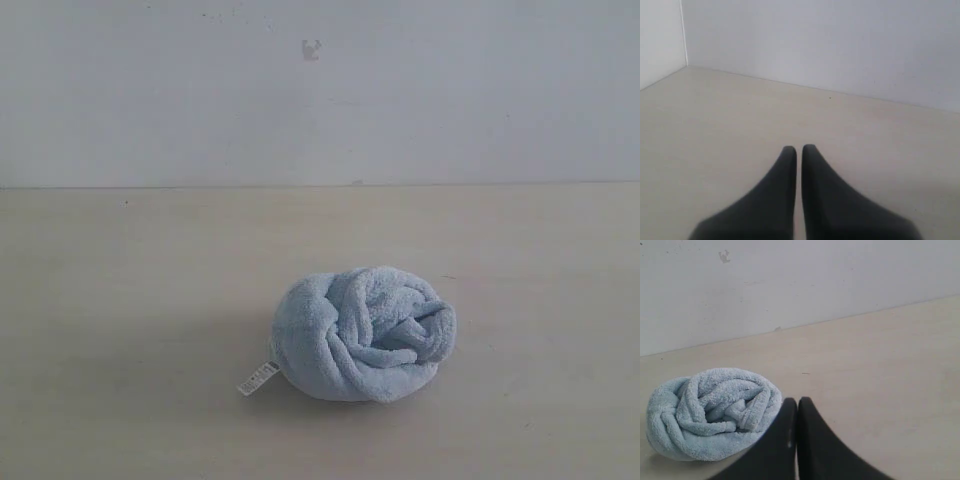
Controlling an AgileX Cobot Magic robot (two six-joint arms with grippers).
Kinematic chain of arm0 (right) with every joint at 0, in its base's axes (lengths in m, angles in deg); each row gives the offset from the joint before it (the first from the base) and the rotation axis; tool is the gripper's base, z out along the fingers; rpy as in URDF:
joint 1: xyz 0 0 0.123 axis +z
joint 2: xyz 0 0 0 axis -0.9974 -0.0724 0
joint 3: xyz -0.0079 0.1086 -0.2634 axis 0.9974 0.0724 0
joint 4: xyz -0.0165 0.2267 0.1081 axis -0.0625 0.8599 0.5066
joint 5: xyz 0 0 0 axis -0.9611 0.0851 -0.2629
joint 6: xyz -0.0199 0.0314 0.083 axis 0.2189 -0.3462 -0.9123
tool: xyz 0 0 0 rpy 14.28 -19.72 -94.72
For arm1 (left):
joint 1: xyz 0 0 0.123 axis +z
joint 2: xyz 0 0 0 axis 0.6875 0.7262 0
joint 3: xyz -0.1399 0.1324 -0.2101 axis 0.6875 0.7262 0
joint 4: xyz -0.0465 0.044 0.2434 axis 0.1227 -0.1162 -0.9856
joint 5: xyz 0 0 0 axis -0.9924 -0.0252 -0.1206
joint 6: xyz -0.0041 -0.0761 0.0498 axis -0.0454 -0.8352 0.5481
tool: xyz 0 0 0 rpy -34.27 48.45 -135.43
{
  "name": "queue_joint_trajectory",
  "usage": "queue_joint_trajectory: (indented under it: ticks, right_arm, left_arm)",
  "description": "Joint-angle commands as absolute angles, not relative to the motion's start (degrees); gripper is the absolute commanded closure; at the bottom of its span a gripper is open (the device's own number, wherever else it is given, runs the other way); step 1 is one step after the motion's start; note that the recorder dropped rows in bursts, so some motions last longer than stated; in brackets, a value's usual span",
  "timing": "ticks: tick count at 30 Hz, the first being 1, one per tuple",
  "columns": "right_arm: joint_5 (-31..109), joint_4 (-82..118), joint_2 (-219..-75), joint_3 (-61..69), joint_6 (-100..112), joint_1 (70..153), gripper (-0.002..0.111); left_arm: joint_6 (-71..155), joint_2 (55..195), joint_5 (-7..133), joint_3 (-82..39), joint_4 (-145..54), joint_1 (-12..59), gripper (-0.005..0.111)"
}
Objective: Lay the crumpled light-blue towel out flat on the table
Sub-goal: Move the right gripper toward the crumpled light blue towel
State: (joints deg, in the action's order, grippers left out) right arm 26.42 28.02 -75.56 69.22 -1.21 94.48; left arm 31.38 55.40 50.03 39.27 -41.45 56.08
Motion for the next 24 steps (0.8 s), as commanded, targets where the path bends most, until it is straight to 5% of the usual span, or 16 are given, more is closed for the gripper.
queue_joint_trajectory:
  ticks: [1,8,17,20,24]
  right_arm:
    - [26.7,27.7,-75.3,69.2,-1.1,94.3,0.108]
    - [27.3,27.7,-75.3,69.2,-1.1,94.3,0.108]
    - [46.3,37.7,-75.3,69.2,-16.4,94.3,0.108]
    - [36.2,38.1,-75.3,66.6,-23.0,95.4,0.108]
    - [24.4,38.4,-77.9,52.9,-5.9,100.4,0.108]
  left_arm:
    - [31.5,55.3,50.0,39.5,-41.5,56.3,0.103]
    - [31.5,55.3,50.0,39.5,-41.5,56.3,0.103]
    - [31.5,55.3,50.0,39.5,-41.5,56.3,0.103]
    - [31.5,55.3,50.0,39.5,-41.5,56.3,0.103]
    - [31.5,55.3,50.0,39.5,-41.5,56.3,0.103]
